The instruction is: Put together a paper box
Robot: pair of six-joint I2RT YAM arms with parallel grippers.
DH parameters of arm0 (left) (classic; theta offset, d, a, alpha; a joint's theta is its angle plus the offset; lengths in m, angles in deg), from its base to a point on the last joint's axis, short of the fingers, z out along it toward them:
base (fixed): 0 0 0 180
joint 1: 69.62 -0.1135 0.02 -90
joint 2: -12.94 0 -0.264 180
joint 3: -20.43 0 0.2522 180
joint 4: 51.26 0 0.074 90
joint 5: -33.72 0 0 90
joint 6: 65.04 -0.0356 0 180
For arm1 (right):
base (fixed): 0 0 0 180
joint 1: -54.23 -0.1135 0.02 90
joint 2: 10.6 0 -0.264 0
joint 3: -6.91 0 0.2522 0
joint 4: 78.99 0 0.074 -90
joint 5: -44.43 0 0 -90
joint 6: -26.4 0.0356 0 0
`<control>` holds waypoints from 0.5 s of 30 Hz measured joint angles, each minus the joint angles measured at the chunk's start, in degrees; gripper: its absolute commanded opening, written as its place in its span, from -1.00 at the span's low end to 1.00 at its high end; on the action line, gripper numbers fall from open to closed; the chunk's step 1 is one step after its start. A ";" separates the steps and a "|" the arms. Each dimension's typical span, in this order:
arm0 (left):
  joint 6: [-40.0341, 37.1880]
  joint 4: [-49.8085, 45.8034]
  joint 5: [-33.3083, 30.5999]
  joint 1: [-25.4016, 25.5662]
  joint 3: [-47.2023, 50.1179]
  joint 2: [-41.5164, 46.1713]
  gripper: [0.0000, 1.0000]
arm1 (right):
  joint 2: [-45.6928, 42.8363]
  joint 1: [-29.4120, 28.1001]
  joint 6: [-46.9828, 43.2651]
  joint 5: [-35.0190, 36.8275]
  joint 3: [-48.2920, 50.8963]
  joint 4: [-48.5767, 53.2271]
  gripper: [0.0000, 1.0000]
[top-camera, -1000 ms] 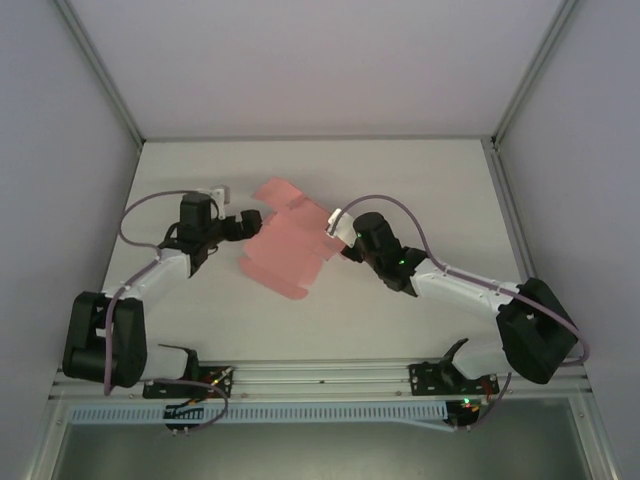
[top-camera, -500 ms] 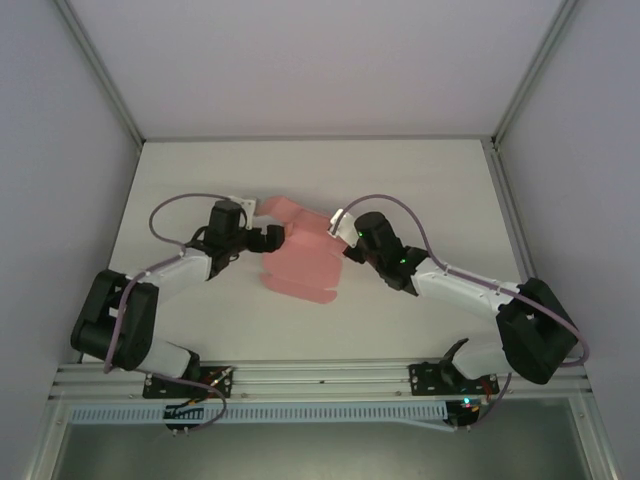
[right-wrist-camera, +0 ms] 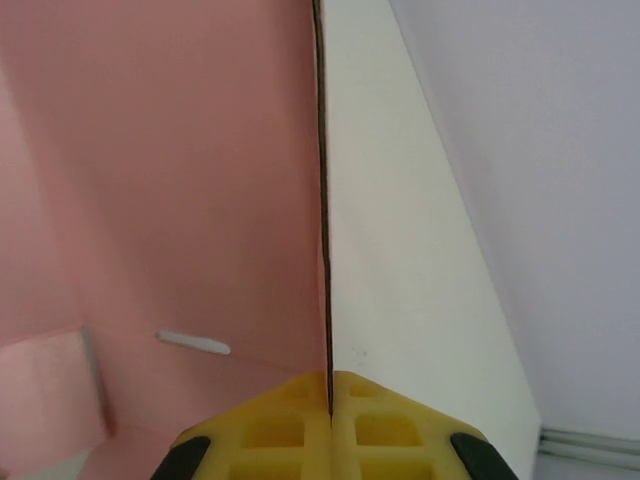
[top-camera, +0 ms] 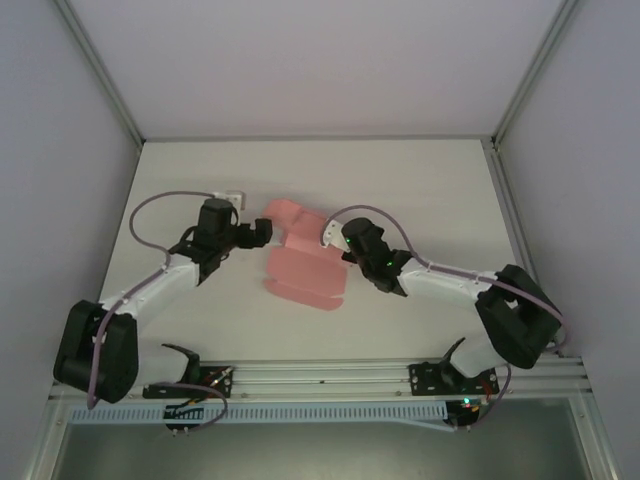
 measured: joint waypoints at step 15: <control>1.27 2.62 4.87 -13.73 -4.42 -11.54 0.99 | 5.90 -5.31 -16.33 4.52 0.24 -13.66 -1.00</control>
